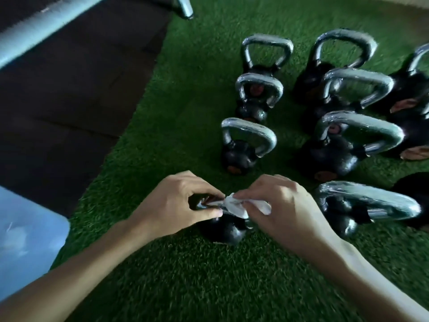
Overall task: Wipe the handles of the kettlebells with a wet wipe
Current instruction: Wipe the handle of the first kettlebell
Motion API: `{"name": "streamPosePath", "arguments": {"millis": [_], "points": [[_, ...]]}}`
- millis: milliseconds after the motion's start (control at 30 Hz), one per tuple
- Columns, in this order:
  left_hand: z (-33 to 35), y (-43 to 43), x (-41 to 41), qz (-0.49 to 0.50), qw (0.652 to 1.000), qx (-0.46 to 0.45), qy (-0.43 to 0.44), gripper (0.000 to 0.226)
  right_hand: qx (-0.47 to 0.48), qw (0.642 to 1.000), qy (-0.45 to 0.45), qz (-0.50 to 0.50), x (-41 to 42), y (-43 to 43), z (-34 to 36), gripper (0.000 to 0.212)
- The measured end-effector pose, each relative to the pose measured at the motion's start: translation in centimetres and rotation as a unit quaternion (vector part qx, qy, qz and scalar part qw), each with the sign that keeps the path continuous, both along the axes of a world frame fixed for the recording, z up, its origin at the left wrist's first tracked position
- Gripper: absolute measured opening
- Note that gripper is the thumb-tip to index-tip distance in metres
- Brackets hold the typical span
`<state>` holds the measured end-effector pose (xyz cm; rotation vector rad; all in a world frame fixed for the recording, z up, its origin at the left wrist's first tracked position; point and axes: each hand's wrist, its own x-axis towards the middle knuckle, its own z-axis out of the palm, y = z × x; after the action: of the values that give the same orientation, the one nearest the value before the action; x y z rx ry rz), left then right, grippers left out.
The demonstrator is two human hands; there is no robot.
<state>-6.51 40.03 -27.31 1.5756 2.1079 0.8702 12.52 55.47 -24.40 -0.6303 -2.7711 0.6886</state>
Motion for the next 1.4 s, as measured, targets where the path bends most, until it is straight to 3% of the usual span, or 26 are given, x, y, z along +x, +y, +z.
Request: {"name": "streamPosePath", "arguments": {"millis": [400, 700, 900, 1133, 1300, 1400], "points": [[-1.4, -0.8, 0.5, 0.016, 0.995, 0.062, -0.077, 0.028, 0.104, 0.992, 0.065, 0.034, 0.4, -0.9, -1.6, 0.022], [-0.6, -0.4, 1.1, -0.037, 0.991, 0.084, 0.096, 0.04, 0.09, 0.99, 0.1, -0.033, 4.3, 0.6, -3.5, 0.02], [-0.4, -1.0, 1.0, -0.071, 0.987, 0.088, 0.115, 0.038, 0.138, 0.982, 0.125, 0.0, 1.7, -2.0, -3.7, 0.016], [-1.9, -4.1, -0.9, -0.004, 0.991, 0.113, 0.066, 0.041, 0.053, 0.973, 0.218, -0.046, 2.4, -2.0, -5.8, 0.019], [-2.8, -6.1, -2.2, 0.044, 0.992, 0.111, 0.035, 0.043, 0.055, 0.971, 0.232, -0.036, -0.1, -3.7, -6.4, 0.017], [-3.3, -7.2, -2.7, 0.08, 0.991, 0.103, 0.013, 0.047, -0.022, 0.966, 0.241, -0.092, 0.3, -3.6, -8.4, 0.02]]}}
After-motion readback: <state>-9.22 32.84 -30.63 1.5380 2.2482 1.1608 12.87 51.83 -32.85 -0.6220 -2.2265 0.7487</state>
